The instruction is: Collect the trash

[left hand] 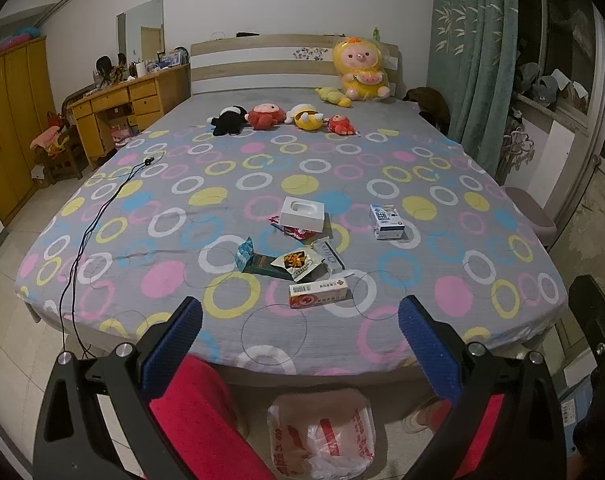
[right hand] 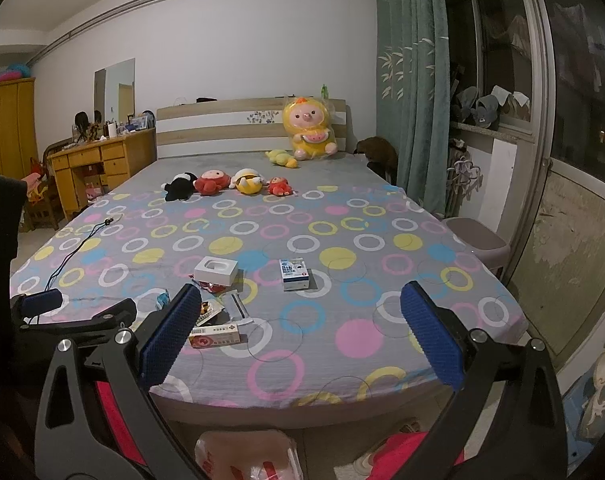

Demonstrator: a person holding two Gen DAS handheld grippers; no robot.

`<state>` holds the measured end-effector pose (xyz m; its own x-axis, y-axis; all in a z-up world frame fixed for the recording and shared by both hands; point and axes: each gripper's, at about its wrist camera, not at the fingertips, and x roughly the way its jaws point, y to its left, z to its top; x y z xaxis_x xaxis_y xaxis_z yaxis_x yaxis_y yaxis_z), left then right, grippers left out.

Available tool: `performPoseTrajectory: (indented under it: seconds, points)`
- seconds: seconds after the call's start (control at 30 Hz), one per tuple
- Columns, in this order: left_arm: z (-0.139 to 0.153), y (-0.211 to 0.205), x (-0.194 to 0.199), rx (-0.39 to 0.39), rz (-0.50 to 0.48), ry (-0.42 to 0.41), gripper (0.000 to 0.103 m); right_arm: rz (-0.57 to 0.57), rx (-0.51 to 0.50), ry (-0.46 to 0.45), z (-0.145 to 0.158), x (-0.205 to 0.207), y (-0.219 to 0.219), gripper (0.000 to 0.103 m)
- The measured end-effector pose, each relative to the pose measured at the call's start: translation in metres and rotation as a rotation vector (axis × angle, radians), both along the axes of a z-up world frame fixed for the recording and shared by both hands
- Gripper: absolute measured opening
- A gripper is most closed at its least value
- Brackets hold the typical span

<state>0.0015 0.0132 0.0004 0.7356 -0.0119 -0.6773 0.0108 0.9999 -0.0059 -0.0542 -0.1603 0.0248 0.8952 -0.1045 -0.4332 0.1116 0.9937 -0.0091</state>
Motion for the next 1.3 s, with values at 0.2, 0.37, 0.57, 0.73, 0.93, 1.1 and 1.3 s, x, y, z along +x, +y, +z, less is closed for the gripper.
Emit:
performPoseTrajectory:
  seconds: [0.2, 0.37, 0.57, 0.73, 0.93, 1.1, 1.3]
  points:
    - [0.0009, 0.0003, -0.0005, 0.004, 0.001, -0.002, 0.096, 0.0, 0.0, 0.004, -0.0009, 0.0004, 0.0014, 0.098]
    - [0.0016, -0.0001, -0.0005, 0.003, 0.001, -0.002, 0.096, 0.002, -0.002, 0.005, -0.0005, 0.001, 0.0023, 0.098]
    - [0.0018, 0.0003, -0.0006, 0.004, -0.001, -0.001, 0.096, -0.001, 0.001, 0.005, -0.0017, 0.0021, 0.0028, 0.098]
    - [0.0013, 0.0003, -0.0008, 0.004, -0.001, 0.0, 0.096, -0.001, 0.003, 0.005, -0.0009, 0.0019, 0.0016, 0.098]
    - [0.0024, -0.0008, -0.0014, 0.006, -0.002, -0.001, 0.096, -0.003, 0.005, 0.004, -0.0005, 0.0018, 0.0017, 0.098]
    - [0.0024, -0.0003, -0.0015, 0.003, -0.002, -0.001, 0.096, -0.004, 0.007, 0.007, -0.0003, 0.0004, -0.0001, 0.098]
    - [0.0054, -0.0012, -0.0024, 0.0, -0.001, 0.001, 0.096, -0.003, 0.006, 0.007, -0.0003, 0.0003, -0.0008, 0.098]
